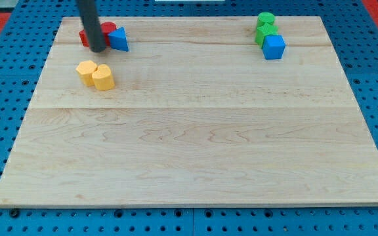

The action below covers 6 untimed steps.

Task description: Separate the blue triangle from the red circle

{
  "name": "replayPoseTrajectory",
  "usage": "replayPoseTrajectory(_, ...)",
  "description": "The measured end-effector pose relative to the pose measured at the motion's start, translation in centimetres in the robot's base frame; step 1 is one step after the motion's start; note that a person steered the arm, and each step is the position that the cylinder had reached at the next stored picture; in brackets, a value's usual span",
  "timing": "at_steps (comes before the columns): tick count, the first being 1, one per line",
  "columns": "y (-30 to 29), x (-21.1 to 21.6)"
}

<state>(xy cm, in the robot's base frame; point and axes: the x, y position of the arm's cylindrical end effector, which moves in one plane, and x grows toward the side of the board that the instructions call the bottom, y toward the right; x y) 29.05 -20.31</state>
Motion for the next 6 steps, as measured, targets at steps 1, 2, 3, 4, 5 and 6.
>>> replayPoseTrajectory(1, 0.4, -1.5)
replayPoseTrajectory(2, 4.5, -3.6)
replayPoseTrajectory(3, 9.8, -4.0)
replayPoseTrajectory(4, 15.3, -4.0)
replayPoseTrajectory(5, 9.5, -4.0)
replayPoseTrajectory(6, 4.2, -4.6)
